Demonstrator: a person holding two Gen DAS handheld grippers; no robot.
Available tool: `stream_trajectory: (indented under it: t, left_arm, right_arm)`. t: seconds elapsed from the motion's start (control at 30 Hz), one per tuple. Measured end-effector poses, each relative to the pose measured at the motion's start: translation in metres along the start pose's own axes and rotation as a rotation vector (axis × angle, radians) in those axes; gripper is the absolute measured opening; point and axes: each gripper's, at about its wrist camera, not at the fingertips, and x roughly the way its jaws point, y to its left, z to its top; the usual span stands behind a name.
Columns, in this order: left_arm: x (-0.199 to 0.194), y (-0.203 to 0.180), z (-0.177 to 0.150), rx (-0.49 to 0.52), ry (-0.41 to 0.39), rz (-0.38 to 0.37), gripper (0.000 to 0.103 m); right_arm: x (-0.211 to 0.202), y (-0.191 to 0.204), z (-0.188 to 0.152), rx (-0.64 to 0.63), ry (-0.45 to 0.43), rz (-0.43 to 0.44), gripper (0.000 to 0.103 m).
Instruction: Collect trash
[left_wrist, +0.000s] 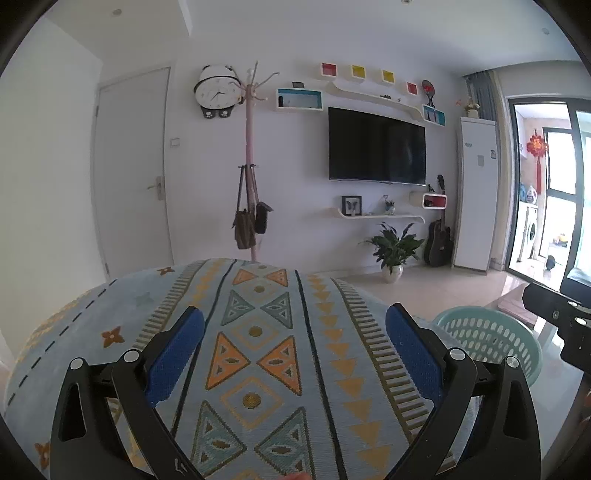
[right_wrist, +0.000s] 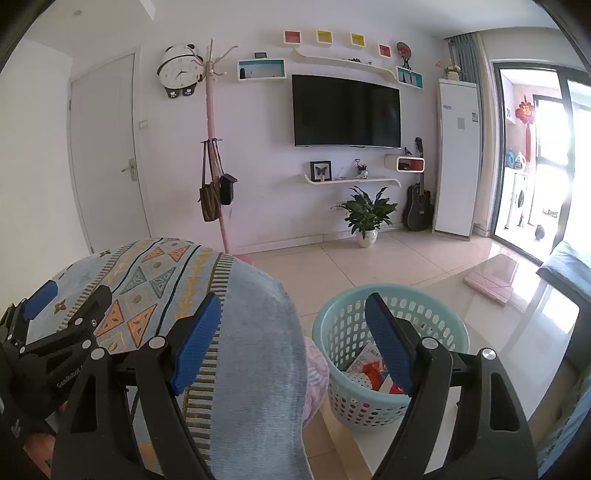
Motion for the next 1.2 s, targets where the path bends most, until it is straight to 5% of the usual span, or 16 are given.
stream_trajectory:
  t: [1.2]
  left_arm:
    - [0.0004,0.0026,0.0006,0.002,0.004,0.002,0.096]
  right_arm:
    - [-0.0051,0.0036,-0.0041,-0.017,-0.041,0.012,0.076]
